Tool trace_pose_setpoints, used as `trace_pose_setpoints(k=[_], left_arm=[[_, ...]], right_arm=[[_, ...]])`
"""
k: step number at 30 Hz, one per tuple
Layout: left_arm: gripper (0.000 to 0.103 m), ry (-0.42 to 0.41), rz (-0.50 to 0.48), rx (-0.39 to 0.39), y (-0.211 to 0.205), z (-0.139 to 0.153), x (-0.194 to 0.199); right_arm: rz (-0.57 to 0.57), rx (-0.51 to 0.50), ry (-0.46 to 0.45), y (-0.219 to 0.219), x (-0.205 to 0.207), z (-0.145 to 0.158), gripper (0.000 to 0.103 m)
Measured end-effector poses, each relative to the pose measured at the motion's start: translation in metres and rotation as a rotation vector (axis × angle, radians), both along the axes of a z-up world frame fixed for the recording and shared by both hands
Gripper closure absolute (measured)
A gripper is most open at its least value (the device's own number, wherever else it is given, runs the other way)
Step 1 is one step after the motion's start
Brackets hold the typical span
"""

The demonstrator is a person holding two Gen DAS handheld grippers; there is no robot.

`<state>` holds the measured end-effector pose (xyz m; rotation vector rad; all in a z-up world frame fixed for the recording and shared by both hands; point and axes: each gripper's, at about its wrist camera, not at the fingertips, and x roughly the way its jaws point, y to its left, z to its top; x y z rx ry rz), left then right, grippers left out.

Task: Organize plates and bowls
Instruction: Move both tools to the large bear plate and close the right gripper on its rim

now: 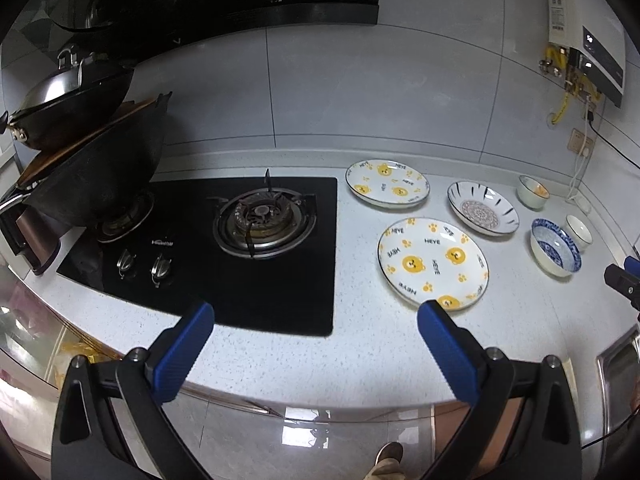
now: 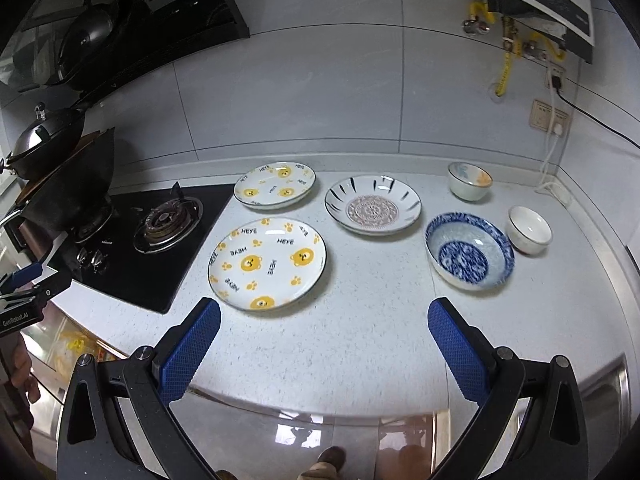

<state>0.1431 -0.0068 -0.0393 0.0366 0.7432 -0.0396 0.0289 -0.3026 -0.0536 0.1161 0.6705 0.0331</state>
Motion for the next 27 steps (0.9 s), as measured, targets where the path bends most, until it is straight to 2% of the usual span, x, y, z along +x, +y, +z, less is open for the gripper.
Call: trace_pose_setpoints(k=[5,10,16,27], left_arm=[[0.000,-0.026,0.016,0.020,-0.025,0.013,0.040],[0.000,0.010,0.019,0.036,-0.051,0.003,0.082],[0.000,0.113,-0.038,0.028,-0.077,-0.031,0.122],[0.001,0.291,-0.168,0.005,-0.095,-0.111,0.202]], right_arm=[[0.047,0.025,-0.022,-0.023,0.044,0.005,0.001],[0.099,0.038,0.003,-0.030,0.086,-0.003,0.001],[0.159,0.076,0.106,-0.027,0.130,-0.038,0.001],[0.128,0.148,0.318,-0.016,0.185,-0.111,0.001]])
